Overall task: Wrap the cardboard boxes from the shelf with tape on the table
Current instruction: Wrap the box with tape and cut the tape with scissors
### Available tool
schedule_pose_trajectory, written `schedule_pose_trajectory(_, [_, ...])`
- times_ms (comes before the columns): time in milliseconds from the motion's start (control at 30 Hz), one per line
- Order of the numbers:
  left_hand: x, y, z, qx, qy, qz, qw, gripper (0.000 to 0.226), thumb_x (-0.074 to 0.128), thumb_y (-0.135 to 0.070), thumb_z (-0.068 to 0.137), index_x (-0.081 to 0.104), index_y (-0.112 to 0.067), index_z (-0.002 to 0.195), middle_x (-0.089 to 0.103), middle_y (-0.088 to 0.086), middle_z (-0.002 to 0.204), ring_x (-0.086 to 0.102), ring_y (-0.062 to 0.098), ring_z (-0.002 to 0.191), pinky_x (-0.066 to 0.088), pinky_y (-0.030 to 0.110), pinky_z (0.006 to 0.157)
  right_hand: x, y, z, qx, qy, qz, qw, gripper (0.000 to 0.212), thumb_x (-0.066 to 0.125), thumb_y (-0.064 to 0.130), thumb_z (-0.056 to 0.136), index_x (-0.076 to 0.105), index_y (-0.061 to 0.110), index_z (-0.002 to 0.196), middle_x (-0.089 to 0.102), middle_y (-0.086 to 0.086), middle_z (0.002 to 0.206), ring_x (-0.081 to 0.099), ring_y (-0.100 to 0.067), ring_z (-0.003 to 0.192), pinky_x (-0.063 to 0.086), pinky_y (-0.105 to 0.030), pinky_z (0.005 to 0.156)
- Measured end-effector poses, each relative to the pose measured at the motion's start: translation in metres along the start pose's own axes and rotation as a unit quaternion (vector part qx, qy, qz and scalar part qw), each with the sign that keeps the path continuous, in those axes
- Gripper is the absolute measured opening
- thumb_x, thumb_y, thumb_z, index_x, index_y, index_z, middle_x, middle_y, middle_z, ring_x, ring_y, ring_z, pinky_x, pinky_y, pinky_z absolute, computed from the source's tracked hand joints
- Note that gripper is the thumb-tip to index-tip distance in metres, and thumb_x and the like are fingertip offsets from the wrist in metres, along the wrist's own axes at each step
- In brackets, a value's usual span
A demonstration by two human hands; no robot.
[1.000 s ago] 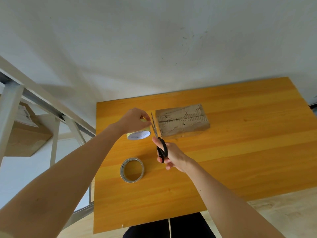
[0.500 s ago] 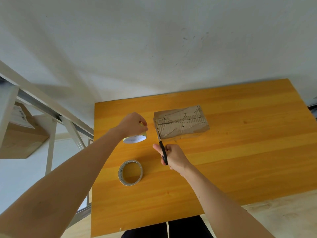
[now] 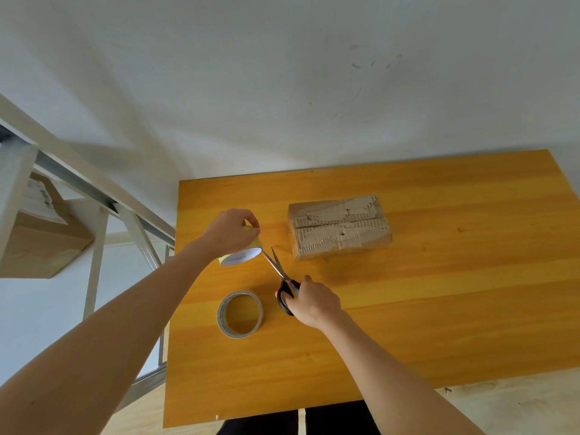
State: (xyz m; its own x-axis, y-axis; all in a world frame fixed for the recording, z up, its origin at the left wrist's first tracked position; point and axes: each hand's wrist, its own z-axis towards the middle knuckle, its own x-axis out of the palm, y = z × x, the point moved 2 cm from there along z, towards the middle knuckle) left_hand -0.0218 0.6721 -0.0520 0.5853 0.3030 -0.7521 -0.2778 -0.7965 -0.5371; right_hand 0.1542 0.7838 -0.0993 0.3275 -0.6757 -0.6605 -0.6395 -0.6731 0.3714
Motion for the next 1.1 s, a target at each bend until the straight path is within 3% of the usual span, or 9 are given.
schedule_pose_trajectory(67, [0.0,0.001,-0.004,0.0,0.005,-0.029,1.0,0.01,0.057,-0.018,0.086,0.064,-0.022,0.092,0.053,-0.003,0.066,0.044,0.012,0.057,0.033,0.024,0.053,0.004,0.0,0.003,0.0,-0.032,-0.058,0.998,0.058,0.045,0.055,0.092,0.041,0.007,0.124,0.062,-0.01,0.113,0.058,-0.029,0.104,0.044,-0.035,0.072])
schedule_pose_trajectory(200, [-0.001,0.001,-0.01,0.003,0.026,-0.063,0.998,0.018,0.053,-0.01,0.085,0.063,-0.022,0.093,0.049,0.0,0.061,0.04,0.014,0.056,0.032,0.026,0.053,0.009,-0.004,0.006,-0.006,-0.069,-0.1,0.993,0.058,0.047,0.05,0.094,0.036,0.007,0.132,0.054,-0.012,0.127,0.047,-0.028,0.119,0.047,-0.037,0.08])
schedule_pose_trajectory(300, [-0.002,0.0,-0.014,0.002,0.038,-0.095,0.995,0.02,0.052,-0.008,0.085,0.062,-0.023,0.093,0.05,0.002,0.062,0.04,0.016,0.057,0.032,0.026,0.053,0.011,-0.009,0.006,-0.021,-0.097,-0.139,0.985,0.054,0.054,0.044,0.093,0.039,0.008,0.131,0.054,-0.009,0.125,0.047,-0.025,0.118,0.049,-0.034,0.077])
schedule_pose_trajectory(433, [-0.005,-0.001,-0.019,-0.024,0.051,-0.16,0.986,0.019,0.052,-0.009,0.088,0.063,-0.022,0.097,0.06,0.011,0.079,0.049,0.02,0.069,0.038,0.032,0.061,0.013,-0.011,0.007,-0.031,-0.126,-0.187,0.974,0.042,0.062,0.028,0.091,0.044,0.01,0.125,0.057,-0.007,0.121,0.052,-0.022,0.112,0.049,-0.031,0.07])
schedule_pose_trajectory(633, [-0.012,-0.008,-0.024,-0.012,0.082,-0.179,0.98,0.016,0.057,-0.013,0.09,0.061,-0.025,0.1,0.067,0.011,0.092,0.057,0.021,0.072,0.044,0.028,0.057,0.014,-0.012,0.005,-0.038,-0.143,-0.181,0.972,0.017,0.058,0.016,0.093,0.057,0.01,0.11,0.054,-0.008,0.121,0.049,-0.024,0.112,0.043,-0.03,0.064])
schedule_pose_trajectory(867, [-0.021,-0.019,-0.027,0.017,0.107,-0.162,0.981,0.017,0.063,-0.02,0.089,0.061,-0.028,0.103,0.07,0.002,0.096,0.063,0.019,0.076,0.046,0.02,0.053,0.019,-0.013,0.01,-0.058,-0.133,-0.163,0.976,0.019,0.065,0.02,0.09,0.062,0.01,0.105,0.056,-0.008,0.118,0.053,-0.025,0.11,0.048,-0.032,0.083])
schedule_pose_trajectory(933, [-0.024,-0.024,-0.028,0.027,0.101,-0.156,0.982,0.016,0.066,-0.021,0.087,0.062,-0.029,0.101,0.07,0.003,0.095,0.064,0.022,0.076,0.047,0.021,0.053,0.011,-0.011,0.005,-0.087,-0.213,-0.14,0.963,0.016,0.072,0.026,0.085,0.067,0.013,0.091,0.065,-0.003,0.096,0.062,-0.02,0.09,0.049,-0.027,0.069])
schedule_pose_trajectory(1000, [-0.026,-0.029,-0.029,0.043,0.102,-0.152,0.982,0.017,0.068,-0.023,0.086,0.063,-0.03,0.1,0.07,0.006,0.091,0.064,0.023,0.075,0.048,0.021,0.054,0.0,-0.007,-0.002,-0.16,-0.34,-0.082,0.923,0.016,0.076,0.024,0.08,0.066,0.015,0.072,0.062,0.002,0.067,0.059,-0.012,0.059,0.042,-0.021,0.045])
schedule_pose_trajectory(1100, [-0.025,-0.038,-0.033,0.059,0.105,-0.151,0.981,0.019,0.071,-0.027,0.083,0.063,-0.031,0.1,0.065,0.008,0.071,0.055,0.012,0.057,0.041,0.017,0.051,-0.026,0.005,-0.015,-0.234,-0.45,0.092,0.857,0.02,0.053,0.026,0.093,0.061,0.013,0.081,0.059,0.004,0.074,0.053,-0.009,0.062,0.039,-0.018,0.044])
